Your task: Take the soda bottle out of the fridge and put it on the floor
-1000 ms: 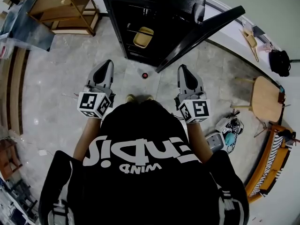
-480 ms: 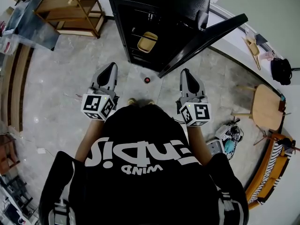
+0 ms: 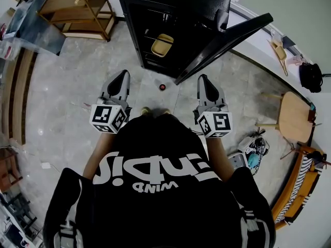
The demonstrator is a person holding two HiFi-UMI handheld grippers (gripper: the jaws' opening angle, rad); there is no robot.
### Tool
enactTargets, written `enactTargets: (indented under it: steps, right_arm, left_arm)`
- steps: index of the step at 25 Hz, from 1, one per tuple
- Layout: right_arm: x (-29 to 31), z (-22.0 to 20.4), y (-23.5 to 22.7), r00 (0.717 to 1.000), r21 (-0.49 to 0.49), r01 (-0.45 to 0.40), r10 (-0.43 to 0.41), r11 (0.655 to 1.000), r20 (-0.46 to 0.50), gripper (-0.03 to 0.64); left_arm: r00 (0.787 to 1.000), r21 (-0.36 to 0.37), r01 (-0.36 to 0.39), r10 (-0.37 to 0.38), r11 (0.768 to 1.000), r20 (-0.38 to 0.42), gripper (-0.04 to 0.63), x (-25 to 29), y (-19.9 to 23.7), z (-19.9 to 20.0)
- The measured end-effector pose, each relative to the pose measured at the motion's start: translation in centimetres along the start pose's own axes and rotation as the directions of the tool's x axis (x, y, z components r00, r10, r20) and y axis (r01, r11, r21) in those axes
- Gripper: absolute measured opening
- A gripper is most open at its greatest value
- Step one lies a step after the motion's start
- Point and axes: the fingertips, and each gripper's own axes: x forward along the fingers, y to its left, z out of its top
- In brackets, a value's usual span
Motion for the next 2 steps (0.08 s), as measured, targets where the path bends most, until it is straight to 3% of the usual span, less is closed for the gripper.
enactTargets:
  steps: [2]
  right_arm:
    - [0.01,-0.10,0.01,1.000,0.002,-0.002,0.002,1.000,-0.003,0.021]
  left_arm:
    - [1.000,-0.004,0.001,-0.001,1.000,-0.003,0.006,-0.01,-0.08,-0.11]
